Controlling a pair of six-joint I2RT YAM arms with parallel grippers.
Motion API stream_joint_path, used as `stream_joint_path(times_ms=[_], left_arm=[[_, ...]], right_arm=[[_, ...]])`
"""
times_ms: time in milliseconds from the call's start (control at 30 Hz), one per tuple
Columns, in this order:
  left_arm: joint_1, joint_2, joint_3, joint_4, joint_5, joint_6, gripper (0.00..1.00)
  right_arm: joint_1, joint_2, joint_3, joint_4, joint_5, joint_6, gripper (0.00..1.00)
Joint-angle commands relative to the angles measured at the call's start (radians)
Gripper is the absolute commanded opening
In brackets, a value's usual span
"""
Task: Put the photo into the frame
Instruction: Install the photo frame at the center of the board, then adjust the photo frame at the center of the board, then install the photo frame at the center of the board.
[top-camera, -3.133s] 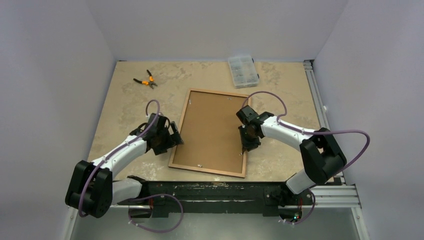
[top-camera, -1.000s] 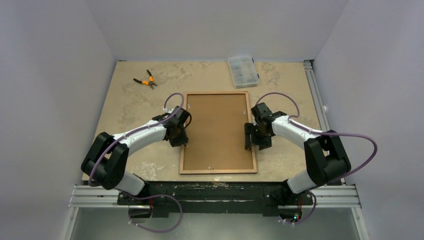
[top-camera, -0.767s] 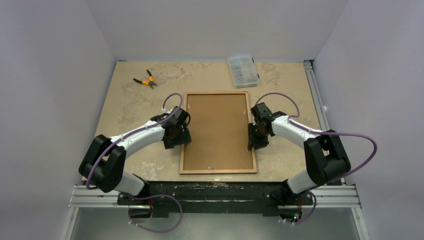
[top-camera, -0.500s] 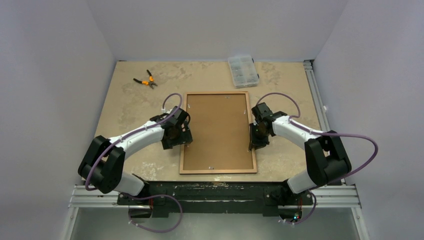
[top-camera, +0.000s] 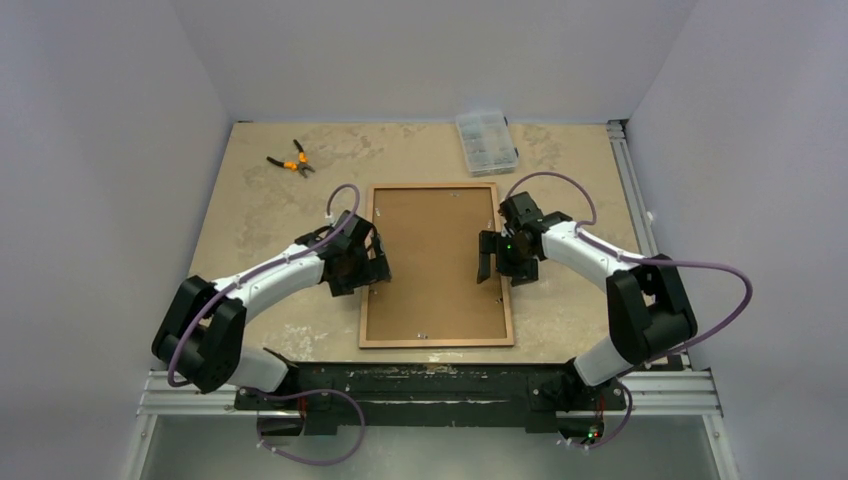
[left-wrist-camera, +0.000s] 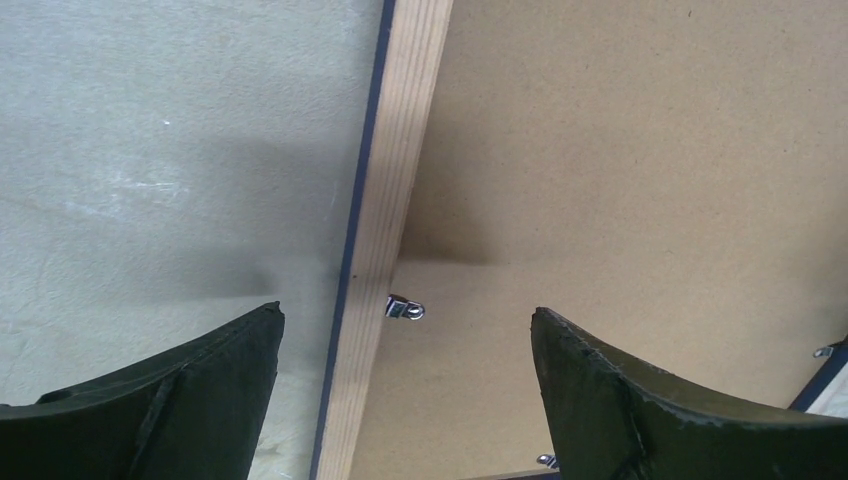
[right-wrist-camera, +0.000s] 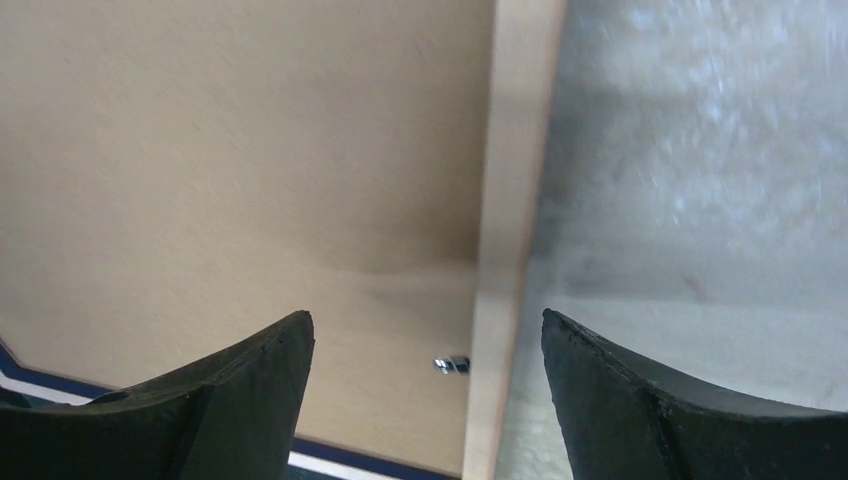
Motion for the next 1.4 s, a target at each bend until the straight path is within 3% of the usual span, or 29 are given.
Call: stream_joint_path(times_ms=[0, 200, 400, 567, 667, 833, 1033, 1367], left_arm=[[0.008, 0.023, -0.025, 0.092, 0.085, -0.001, 0.9], [-0.031, -0.009, -0.069, 0.148, 0.167, -0.034, 0.89], [-0.139, -0.112, -0.19, 0.19, 0.17, -0.126, 0.88], [-0.191, -0.22, -0.229, 0.089, 0.086, -0.165, 0.89], [-0.177, -0.267, -0.188, -0.011, 0.003, -0.136, 0.9], [-0.076, -0.226, -0.082, -0.06, 0.005, -0.05, 0.92], [0.087, -0.104, -0.042, 0.027, 0.088, 0.047, 0.91], [0.112, 0.037, -0.047, 0.135, 0.185, 0.078, 0.89]], right_arm=[[-0.001, 0.065, 0.061, 0.061, -0.066, 0.009, 0.82], [-0.001, 0.003, -0.001, 0.068, -0.11, 0.029, 0.82], [-0.001, -0.116, -0.093, 0.052, -0.176, 0.065, 0.81], [-0.002, -0.212, -0.159, 0.037, -0.162, 0.086, 0.81], [-0.003, -0.23, -0.138, 0.014, -0.046, 0.083, 0.86], [-0.018, -0.104, 0.016, -0.008, 0.066, 0.031, 0.92], [-0.048, 0.123, 0.245, -0.014, 0.124, -0.012, 0.92], [-0.059, 0.386, 0.471, -0.062, 0.263, -0.05, 0.75]])
